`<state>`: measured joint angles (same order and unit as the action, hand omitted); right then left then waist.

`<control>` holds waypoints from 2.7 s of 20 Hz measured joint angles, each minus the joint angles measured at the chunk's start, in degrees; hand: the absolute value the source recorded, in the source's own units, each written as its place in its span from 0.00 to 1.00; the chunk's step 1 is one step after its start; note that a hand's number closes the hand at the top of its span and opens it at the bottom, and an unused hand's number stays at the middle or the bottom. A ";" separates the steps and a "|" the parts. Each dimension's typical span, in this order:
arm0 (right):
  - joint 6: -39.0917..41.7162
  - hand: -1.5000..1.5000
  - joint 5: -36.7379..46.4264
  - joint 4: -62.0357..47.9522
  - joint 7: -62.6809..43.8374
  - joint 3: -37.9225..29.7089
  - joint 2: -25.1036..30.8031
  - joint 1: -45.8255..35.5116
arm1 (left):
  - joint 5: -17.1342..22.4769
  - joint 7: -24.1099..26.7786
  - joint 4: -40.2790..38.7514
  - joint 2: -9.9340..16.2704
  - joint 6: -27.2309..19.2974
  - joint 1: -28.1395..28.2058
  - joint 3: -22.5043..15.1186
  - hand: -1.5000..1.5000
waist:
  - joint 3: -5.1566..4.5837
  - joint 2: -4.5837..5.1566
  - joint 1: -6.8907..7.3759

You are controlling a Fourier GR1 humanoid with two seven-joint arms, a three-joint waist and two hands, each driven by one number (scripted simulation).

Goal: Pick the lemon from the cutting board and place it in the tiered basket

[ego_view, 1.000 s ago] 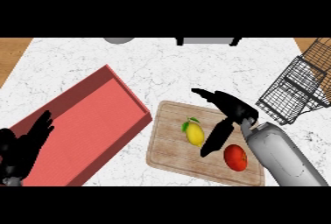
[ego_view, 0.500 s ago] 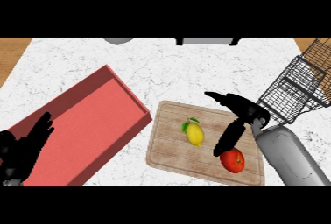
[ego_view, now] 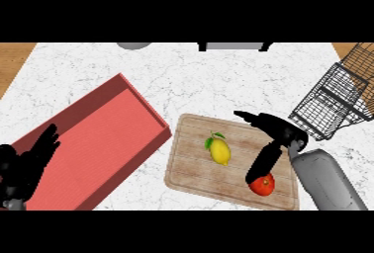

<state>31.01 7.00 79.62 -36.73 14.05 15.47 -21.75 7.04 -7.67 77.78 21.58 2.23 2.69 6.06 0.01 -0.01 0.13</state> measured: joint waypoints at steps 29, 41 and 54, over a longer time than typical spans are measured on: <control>-6.65 0.00 17.91 -20.65 16.10 -3.44 -12.88 -4.39 | -6.00 -0.39 0.71 -4.84 3.68 -0.22 4.40 0.50 | -0.23 -0.44 0.00; -12.73 1.00 18.48 -18.71 22.71 0.60 -14.50 -2.24 | -6.39 -1.08 2.46 -5.35 4.46 0.48 5.40 0.50 | -0.22 -0.33 0.01; -32.34 1.00 30.52 -18.78 -1.33 -5.01 -14.55 -11.84 | -6.88 -2.47 2.73 -5.69 5.51 -1.31 5.18 0.50 | -0.44 0.23 1.98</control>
<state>-1.33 37.52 60.84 -38.06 9.04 0.92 -33.59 0.16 -10.14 80.51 15.89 7.74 1.38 11.24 -0.44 0.21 2.11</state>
